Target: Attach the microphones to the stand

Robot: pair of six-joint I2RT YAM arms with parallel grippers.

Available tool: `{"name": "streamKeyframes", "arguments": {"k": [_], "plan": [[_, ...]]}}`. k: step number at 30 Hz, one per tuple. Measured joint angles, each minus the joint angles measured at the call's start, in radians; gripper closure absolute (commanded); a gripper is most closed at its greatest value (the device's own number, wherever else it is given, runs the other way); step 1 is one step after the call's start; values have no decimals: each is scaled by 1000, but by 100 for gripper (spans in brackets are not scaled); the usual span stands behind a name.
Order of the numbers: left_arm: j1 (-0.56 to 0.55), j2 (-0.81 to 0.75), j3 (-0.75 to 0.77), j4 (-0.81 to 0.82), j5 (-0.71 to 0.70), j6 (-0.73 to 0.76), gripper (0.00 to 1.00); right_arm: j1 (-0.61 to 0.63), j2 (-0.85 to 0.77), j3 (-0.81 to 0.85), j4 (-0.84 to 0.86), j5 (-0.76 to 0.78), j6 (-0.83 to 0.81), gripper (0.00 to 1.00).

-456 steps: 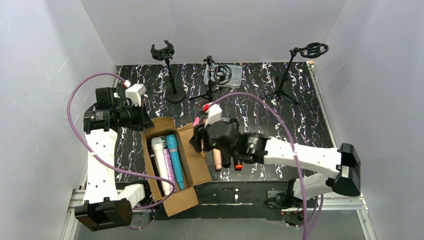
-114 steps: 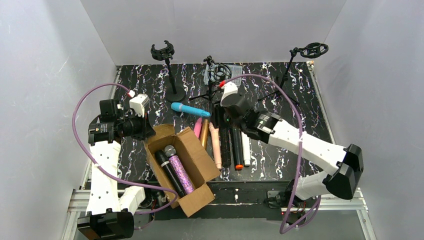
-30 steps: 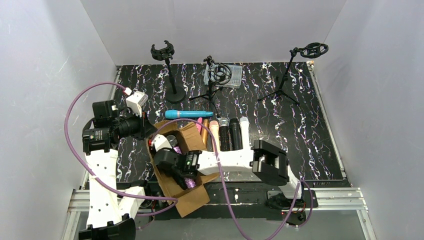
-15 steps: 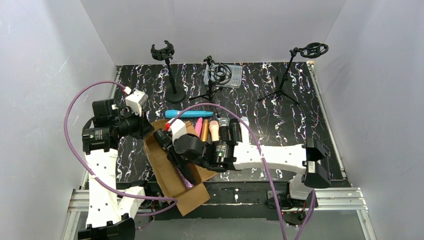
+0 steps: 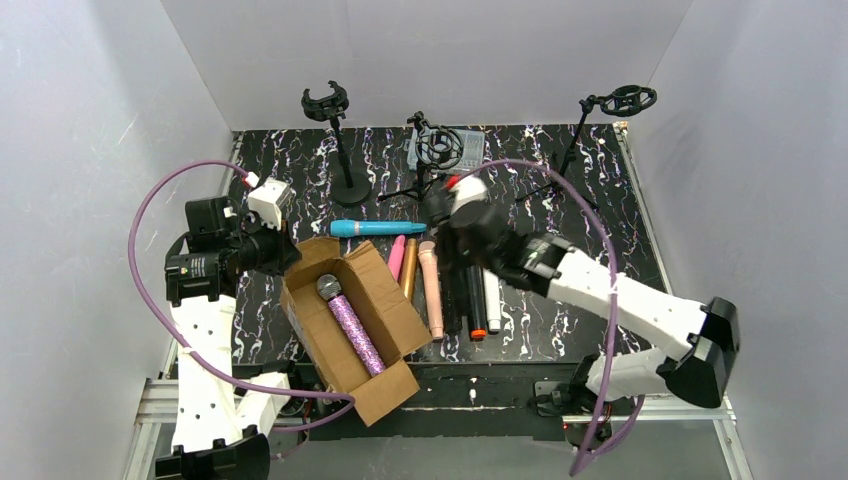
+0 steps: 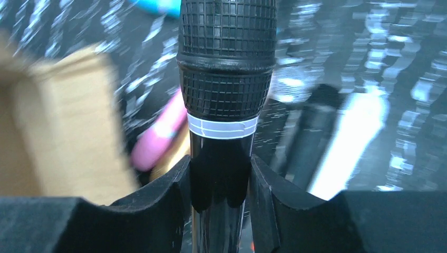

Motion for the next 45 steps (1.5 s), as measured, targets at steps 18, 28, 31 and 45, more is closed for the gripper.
{"name": "streamKeyframes", "arguments": {"k": [18,28,31,45], "plan": [[0,-9,-6,5,7,-4,100,-596,92,-274,1,5,-38,99],[0,-10,-6,9,45,-11,100,-597,187,-372,99,-14,-44,98],[0,-8,-6,9,47,-19,100,-597,189,-396,115,-18,-38,91],[0,13,-4,8,48,-44,100,-599,188,-399,145,-45,-53,31]]}}
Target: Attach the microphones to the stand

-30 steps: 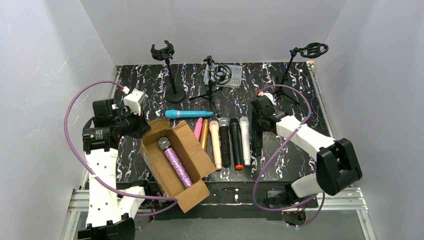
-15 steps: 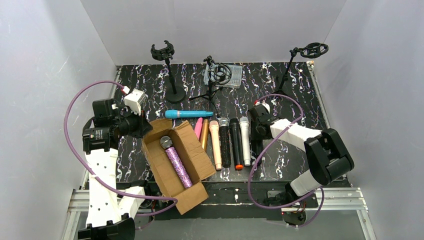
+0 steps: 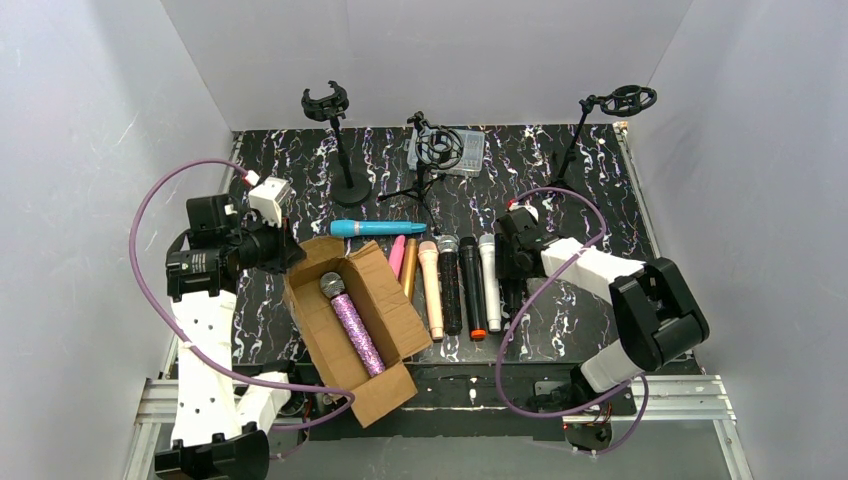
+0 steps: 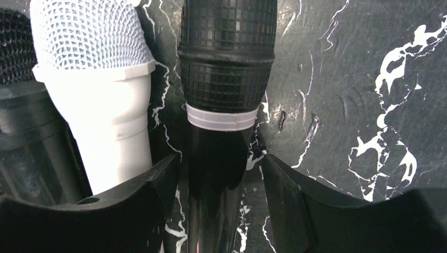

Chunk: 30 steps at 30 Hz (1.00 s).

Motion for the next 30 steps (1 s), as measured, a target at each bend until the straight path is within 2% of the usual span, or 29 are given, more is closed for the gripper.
{"name": "streamKeyframes", "arguments": {"k": [5,16,19,26,30], "plan": [[0,23,18,-6,0,-2,100,0,-45,43,-70,-9,-6,27],[0,21,43,-35,0,-28,100,35,-254,266,-146,-6,-2,26],[0,11,43,-39,-1,-33,100,122,-255,308,-170,13,6,26],[0,0,43,-51,-1,-34,100,438,-170,477,-202,92,41,28],[0,0,43,-51,-1,-35,100,608,-85,588,-212,167,59,34]]}}
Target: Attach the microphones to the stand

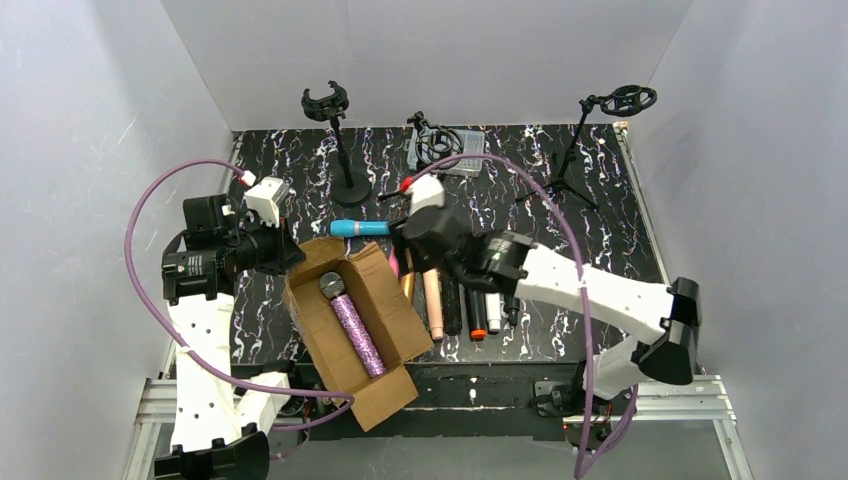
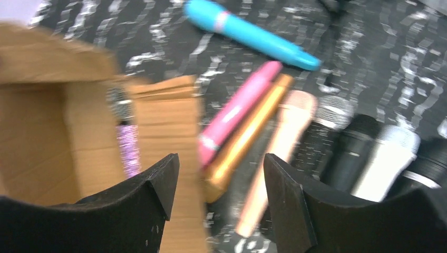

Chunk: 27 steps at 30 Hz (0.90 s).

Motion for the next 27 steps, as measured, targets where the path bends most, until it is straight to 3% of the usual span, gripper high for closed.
{"name": "streamKeyframes", "arguments": {"k": [6,11,19,27], "plan": [[0,-5,9,-8,-1,-14,100,265,162,170,8,90,2,40],[0,-30,9,-19,-8,-17,100,378,283,243,25,135,-6,40],[0,-43,9,-29,-8,-17,100,393,405,238,54,125,-5,29],[0,-41,9,-29,-5,-17,100,378,497,218,124,104,-12,27]]}}
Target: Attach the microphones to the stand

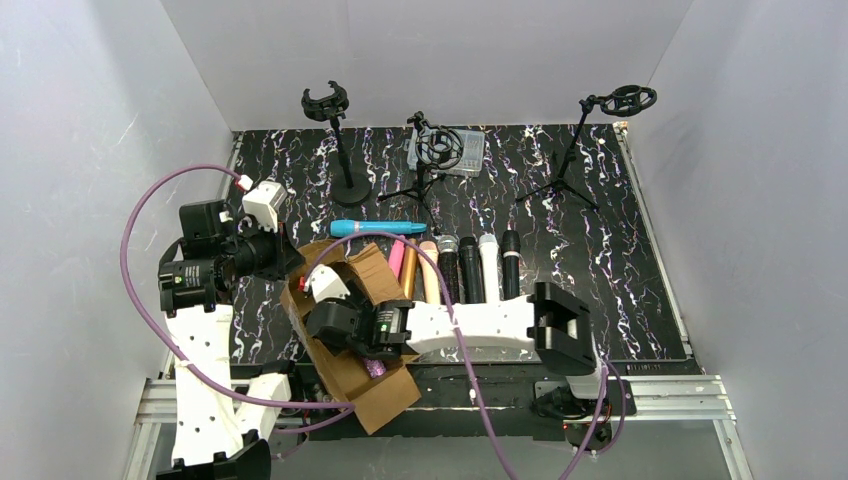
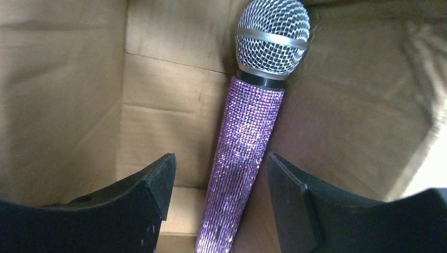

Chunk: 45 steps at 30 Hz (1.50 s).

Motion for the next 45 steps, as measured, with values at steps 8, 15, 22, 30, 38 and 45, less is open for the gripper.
{"name": "streamKeyframes", "arguments": {"k": [8,15,22,30,38,45], "plan": [[0,3,-5,-3,6,5,100,-39,100,2,32,-27,2,27],[0,11,-34,7,4,17,100,-43,151,31,42,-34,4,27],[0,22,-90,48,-11,46,100,-59,191,31,89,-135,5,24],[0,13,-174,103,-43,104,100,-88,209,31,93,-285,-13,99],[0,14,-145,157,-58,105,100,-105,-61,31,37,-244,-83,99],[0,22,-126,182,-82,108,100,-187,-252,22,5,-195,-100,99]]}}
